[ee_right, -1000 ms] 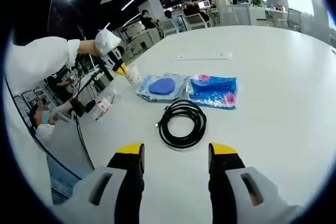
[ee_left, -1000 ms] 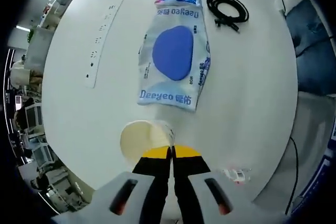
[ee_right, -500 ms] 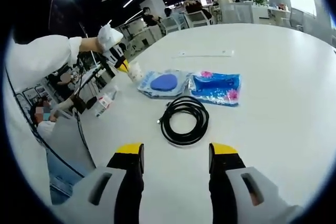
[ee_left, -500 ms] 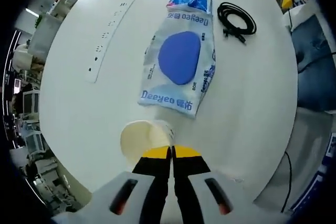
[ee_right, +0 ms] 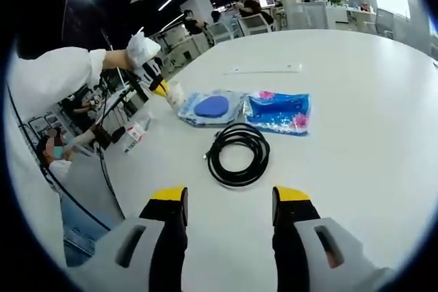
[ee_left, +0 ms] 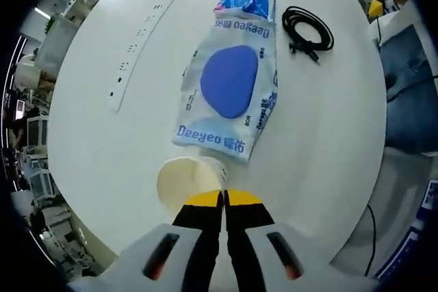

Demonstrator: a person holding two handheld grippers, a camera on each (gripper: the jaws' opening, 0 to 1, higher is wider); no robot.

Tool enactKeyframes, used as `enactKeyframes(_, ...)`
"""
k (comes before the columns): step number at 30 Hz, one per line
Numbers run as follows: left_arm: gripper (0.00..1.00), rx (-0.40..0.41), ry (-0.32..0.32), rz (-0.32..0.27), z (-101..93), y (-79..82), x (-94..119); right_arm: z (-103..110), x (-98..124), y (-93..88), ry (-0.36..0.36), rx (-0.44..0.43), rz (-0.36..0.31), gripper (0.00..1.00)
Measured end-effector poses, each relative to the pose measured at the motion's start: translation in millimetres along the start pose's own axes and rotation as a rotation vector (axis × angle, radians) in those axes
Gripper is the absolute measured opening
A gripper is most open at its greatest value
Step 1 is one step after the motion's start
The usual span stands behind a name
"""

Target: Arrange the tabletop items into an orderly group along one side of the table until the central work area is clear of visible clutter.

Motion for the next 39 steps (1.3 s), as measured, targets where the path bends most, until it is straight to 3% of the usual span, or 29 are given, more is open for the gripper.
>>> enactKeyframes(25, 0.04, 0.061, 0.009, -0.027, -0.7, -0.6, -5.9, -5.2, -2.4, -3.2, 0.002, -0.011, 0.004, 0.48)
enactKeyframes(33, 0.11, 0.064, 0.026, -0.054, 1.4, 3.3, 0.4, -3.0, -3.9, -3.5, 0.007, -0.008, 0.009, 0.48)
enactKeyframes(39, 0.23, 0.091, 0.043, -0.085, 3.4, 5.2, 2.0, -3.3, -5.5, -4.1, 0.009, -0.01, 0.01, 0.48)
Point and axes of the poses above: the point that each gripper's makers call its tool centre point, and the gripper's own axes: x roughly backward along the fingers, z roughly to its left, y roughly out of its top, the point moved 2 cm from there along x, roughly backward along the fingers, and after that the axes turned 3 degrees about x, right-handed, at the moved point
